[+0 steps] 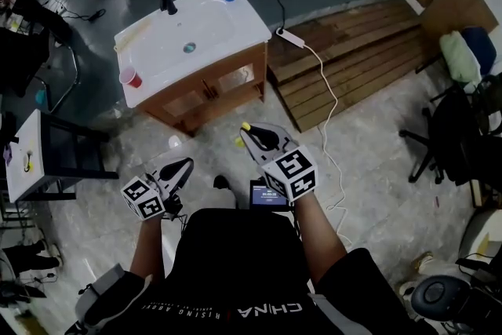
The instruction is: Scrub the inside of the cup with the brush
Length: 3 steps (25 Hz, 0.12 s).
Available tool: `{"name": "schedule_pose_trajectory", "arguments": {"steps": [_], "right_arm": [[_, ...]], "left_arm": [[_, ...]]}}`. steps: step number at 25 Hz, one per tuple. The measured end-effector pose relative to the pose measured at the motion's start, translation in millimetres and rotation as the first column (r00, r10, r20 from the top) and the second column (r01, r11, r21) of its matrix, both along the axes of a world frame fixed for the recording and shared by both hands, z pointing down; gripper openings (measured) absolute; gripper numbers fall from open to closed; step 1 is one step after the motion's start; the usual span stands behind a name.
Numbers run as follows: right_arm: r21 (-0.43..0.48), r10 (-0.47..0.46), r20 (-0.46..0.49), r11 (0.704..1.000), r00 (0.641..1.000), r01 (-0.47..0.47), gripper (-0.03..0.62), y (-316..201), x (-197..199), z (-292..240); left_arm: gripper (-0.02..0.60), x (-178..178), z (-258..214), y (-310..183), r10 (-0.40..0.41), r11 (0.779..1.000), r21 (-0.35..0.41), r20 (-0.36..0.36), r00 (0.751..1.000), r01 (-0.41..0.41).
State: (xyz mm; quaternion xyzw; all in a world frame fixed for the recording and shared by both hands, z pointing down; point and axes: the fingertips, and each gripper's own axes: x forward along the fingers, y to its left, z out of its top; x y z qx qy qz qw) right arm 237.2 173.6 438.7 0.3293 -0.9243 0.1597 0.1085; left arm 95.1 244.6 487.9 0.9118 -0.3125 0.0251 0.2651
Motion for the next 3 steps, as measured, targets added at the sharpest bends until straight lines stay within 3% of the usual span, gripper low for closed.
{"name": "schedule_pose_trajectory", "arguments": {"steps": [3], "right_arm": [[-0.004, -0.007, -0.003, 1.000, 1.000, 0.007, 0.040, 8.8, 5.0, 0.5]], "left_arm": [[0.003, 4.4, 0.2, 9.4, -0.010, 1.000, -0.006, 0.001, 1.000, 0.010]]}}
